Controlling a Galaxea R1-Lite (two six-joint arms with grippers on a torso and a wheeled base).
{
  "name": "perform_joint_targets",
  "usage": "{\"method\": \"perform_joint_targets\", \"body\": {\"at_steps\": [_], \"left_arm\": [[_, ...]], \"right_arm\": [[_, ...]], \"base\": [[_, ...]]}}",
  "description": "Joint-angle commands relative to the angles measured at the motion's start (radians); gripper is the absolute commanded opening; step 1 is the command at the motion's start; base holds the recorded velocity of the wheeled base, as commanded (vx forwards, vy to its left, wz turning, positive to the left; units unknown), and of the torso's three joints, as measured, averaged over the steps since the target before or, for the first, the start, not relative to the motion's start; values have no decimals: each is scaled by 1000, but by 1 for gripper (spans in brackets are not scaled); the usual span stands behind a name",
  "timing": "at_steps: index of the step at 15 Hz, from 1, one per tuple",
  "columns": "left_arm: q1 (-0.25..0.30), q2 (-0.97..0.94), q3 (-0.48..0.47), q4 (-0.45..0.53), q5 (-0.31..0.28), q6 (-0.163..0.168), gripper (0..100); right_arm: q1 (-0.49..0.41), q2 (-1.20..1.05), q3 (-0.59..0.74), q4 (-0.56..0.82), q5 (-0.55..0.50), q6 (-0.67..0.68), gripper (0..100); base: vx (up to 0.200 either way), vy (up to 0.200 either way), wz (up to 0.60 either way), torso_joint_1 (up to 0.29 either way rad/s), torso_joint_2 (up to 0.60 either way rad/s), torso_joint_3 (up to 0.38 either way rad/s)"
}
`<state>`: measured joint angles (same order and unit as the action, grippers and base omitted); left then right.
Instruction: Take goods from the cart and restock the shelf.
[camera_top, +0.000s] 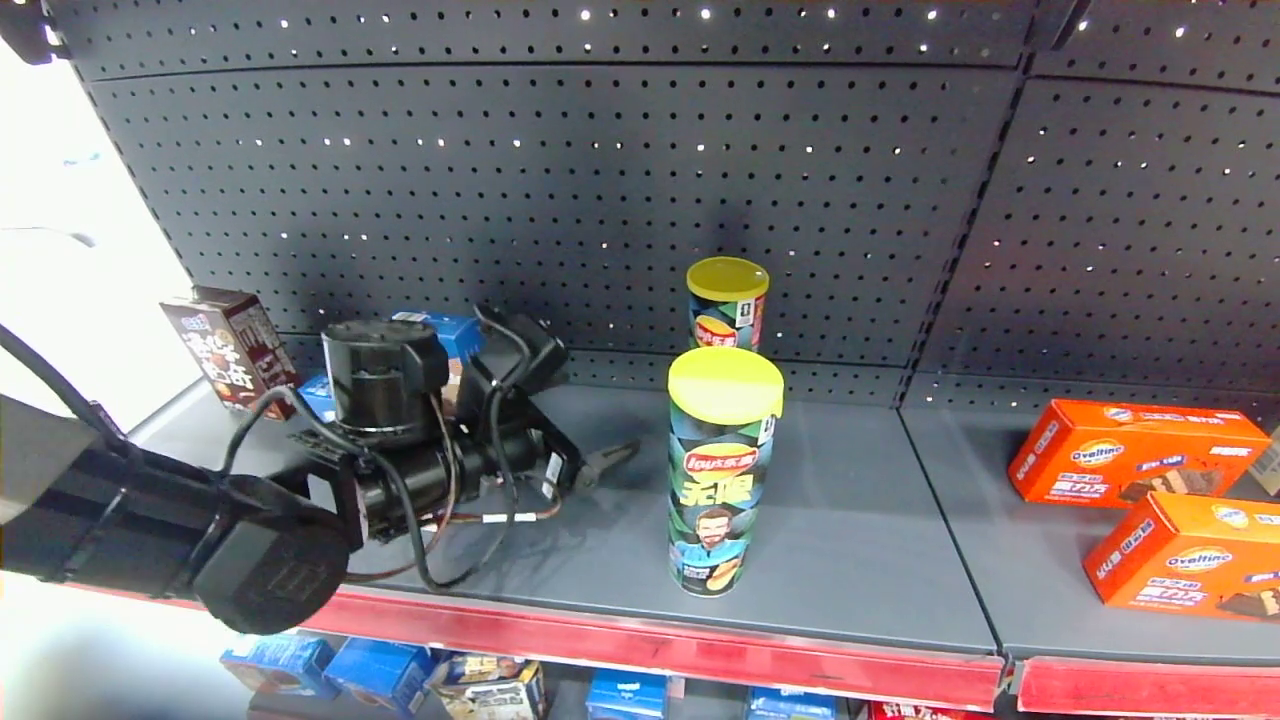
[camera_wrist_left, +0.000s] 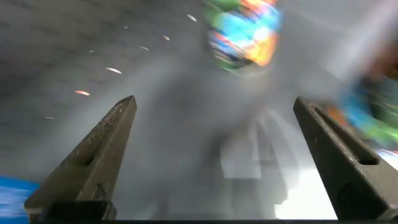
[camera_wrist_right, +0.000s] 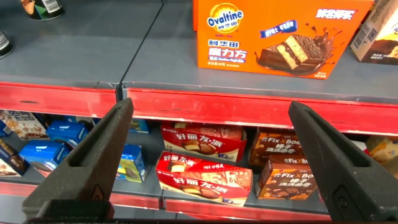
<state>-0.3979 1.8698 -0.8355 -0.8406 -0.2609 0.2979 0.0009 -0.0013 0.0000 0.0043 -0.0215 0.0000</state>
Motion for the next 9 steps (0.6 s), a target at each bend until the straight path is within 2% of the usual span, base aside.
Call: {"method": "perform_joint_targets", "body": {"at_steps": [1, 3, 5, 9], "left_arm": [[82, -83, -73, 9, -1, 0, 100], [96, -192, -77, 11, -6, -3, 100], [94, -333, -33, 9, -8, -28, 100], [94, -624, 173, 12, 3, -102, 100]], "right_arm": [[1, 1, 0, 0, 0, 0, 100], [1, 1, 0, 0, 0, 0, 100], [1, 1, 0, 0, 0, 0, 100], [1, 1, 0, 0, 0, -2, 100]], "base": [[0, 0, 0, 0, 0, 0], [0, 0, 0, 0, 0, 0], [0, 0, 0, 0, 0, 0], [0, 0, 0, 0, 0, 0]]}}
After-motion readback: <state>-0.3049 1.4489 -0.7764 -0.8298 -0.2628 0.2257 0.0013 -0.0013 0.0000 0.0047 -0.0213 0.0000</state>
